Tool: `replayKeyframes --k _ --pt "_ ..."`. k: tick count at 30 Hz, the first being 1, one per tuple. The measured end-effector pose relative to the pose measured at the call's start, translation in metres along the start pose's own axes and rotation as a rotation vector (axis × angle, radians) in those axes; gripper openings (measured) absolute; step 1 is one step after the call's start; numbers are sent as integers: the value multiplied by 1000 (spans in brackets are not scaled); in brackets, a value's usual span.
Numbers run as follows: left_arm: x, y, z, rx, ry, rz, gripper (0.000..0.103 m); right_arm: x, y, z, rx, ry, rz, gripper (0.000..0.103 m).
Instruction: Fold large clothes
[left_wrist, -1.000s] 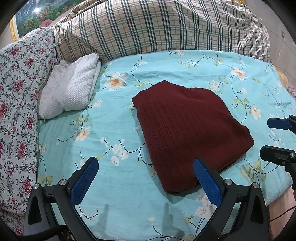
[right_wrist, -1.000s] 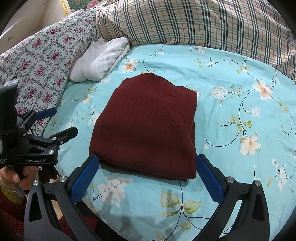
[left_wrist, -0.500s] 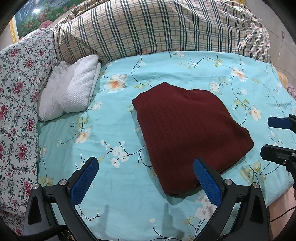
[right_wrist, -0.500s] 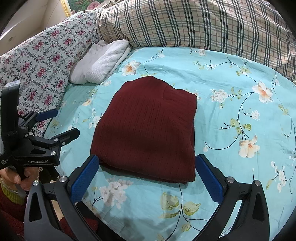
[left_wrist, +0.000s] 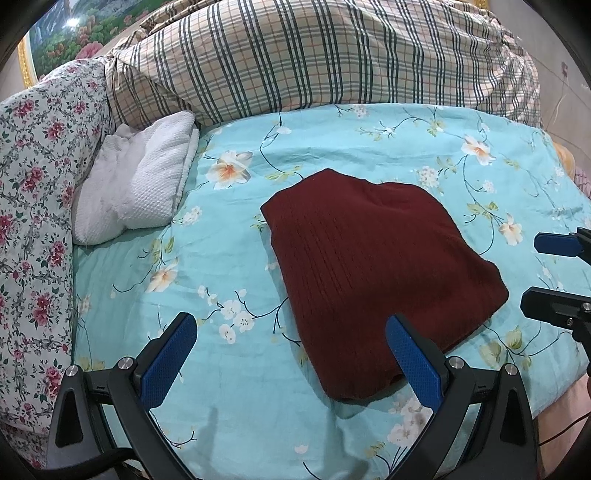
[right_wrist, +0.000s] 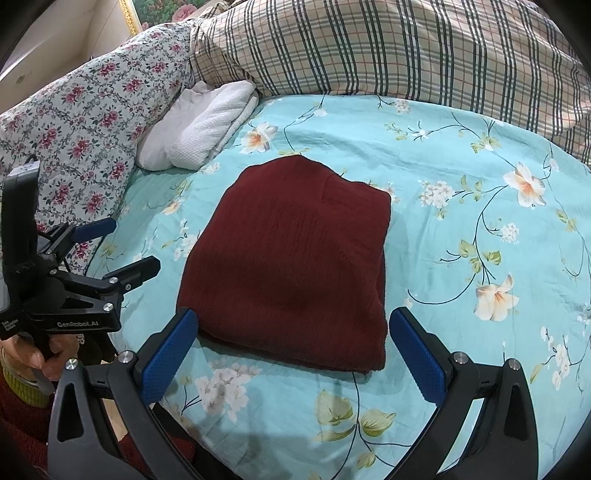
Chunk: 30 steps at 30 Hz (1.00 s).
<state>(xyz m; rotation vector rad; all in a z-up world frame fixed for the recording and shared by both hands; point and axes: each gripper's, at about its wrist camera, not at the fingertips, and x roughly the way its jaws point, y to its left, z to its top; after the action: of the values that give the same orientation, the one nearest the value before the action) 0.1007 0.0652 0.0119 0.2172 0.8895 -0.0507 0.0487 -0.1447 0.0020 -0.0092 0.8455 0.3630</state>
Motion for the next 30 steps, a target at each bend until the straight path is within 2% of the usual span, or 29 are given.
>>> replayKeyframes --k 24,30 --pt "11 -5 11 -9 10 4 102 13 -14 9 21 3 15 103" --pt "22 0 15 -29 10 -1 102 27 -24 14 52 13 26 103"
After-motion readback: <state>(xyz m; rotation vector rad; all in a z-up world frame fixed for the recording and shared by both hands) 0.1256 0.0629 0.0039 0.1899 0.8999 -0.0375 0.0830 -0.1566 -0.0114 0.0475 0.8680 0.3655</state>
